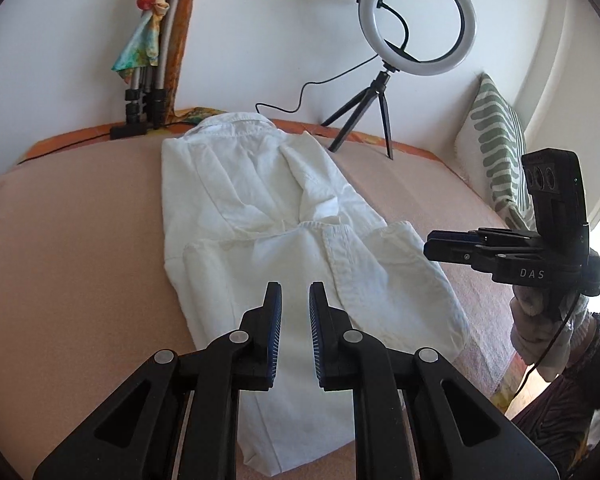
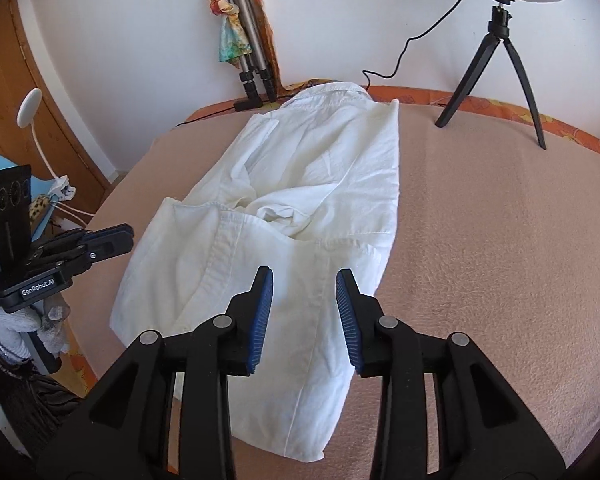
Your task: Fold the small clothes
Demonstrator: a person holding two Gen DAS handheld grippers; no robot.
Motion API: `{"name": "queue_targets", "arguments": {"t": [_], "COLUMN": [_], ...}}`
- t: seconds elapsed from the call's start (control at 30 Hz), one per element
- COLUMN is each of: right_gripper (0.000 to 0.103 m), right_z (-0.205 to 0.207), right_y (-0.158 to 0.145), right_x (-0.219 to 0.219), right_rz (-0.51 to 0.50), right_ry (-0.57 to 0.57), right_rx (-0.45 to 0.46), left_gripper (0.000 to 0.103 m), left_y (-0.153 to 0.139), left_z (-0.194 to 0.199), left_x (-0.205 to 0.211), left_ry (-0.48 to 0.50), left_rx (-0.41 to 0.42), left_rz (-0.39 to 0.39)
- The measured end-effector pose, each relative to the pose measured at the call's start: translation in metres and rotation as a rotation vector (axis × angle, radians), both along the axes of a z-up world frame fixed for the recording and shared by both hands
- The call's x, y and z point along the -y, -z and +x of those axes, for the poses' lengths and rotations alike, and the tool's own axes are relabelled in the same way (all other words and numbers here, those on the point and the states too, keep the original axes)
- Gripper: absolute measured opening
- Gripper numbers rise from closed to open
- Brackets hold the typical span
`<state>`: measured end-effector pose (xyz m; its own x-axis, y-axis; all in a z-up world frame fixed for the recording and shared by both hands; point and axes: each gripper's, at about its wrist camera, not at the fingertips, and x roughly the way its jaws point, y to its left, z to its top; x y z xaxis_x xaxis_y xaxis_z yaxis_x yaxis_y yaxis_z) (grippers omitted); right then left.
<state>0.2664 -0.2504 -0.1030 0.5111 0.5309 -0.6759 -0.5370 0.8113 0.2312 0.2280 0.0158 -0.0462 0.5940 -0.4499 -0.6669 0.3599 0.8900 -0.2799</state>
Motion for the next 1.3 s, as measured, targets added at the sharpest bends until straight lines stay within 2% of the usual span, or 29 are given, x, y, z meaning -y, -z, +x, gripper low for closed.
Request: {"name": "queue_targets", "arguments": {"t": [0.03, 0.13, 0.23, 0.33, 0.47, 0.57, 0.67, 0.7, 0.73, 0.83, 0.93, 1.03, 1.17, 1.3], "right_gripper": [0.035, 0.035, 0.035, 0.032, 0.034, 0.035, 0.039, 0.042, 0.042, 0.042, 0.042, 0.042, 0.042, 0.042], "right_z": [0.0, -0.002, 0.011, 0.023, 0.029, 0.036, 0.049, 0.056, 0.064, 0.088, 0.121, 0.156, 0.198, 0.229], "right_y": [0.003, 0.017, 0.034, 0.037, 0.016, -0.002, -0.017, -0.02, -0.022, -0.027, -0.024, -0.012, 0.007, 0.025], "right_x": [-0.008, -0.029, -0.038, -0.03, -0.008, 0.009, 0.027, 0.031, 0.033, 0.036, 0.032, 0.025, 0.015, 0.009], "right_rz": [-0.002, -0.049, -0.099, -0.108, -0.03, 0.019, 0.069, 0.075, 0.074, 0.061, 0.048, 0.042, 0.068, 0.103], "right_ry": [-0.035, -0.105, -0.067, -0.007, 0.046, 0.087, 0.127, 0.127, 0.119, 0.112, 0.082, 0.074, 0.07, 0.062], "right_rx": [-0.013, -0.033, -0.068, -0.078, -0.07, -0.051, -0.037, -0.036, -0.031, -0.002, -0.034, -0.074, -0.126, -0.173], "left_gripper": [0.012, 0.012, 0.013, 0.012, 0.012, 0.013, 0.031, 0.044, 0.052, 0.052, 0.052, 0.052, 0.052, 0.052], "left_y": [0.005, 0.023, 0.04, 0.038, 0.016, -0.003, -0.014, -0.016, -0.018, -0.016, -0.006, 0.009, 0.024, 0.034], "left_z": [0.004, 0.017, 0.04, 0.054, 0.055, 0.061, 0.072, 0.076, 0.082, 0.104, 0.128, 0.151, 0.174, 0.193], "left_x": [0.007, 0.026, 0.022, 0.004, -0.017, -0.037, -0.052, -0.056, -0.059, -0.064, -0.07, -0.073, -0.064, -0.067], "left_ry": [0.03, 0.065, -0.024, -0.111, -0.172, -0.199, -0.198, -0.186, -0.173, -0.142, -0.14, -0.15, -0.12, -0.124], "left_rx": [-0.017, -0.045, -0.072, -0.072, -0.019, 0.007, 0.014, 0.013, 0.008, -0.015, -0.044, -0.08, -0.084, -0.092], "left_rz": [-0.005, 0.074, 0.168, 0.136, 0.133, 0.088, 0.076, 0.064, 0.056, 0.069, 0.044, 0.021, 0.09, 0.057]}}
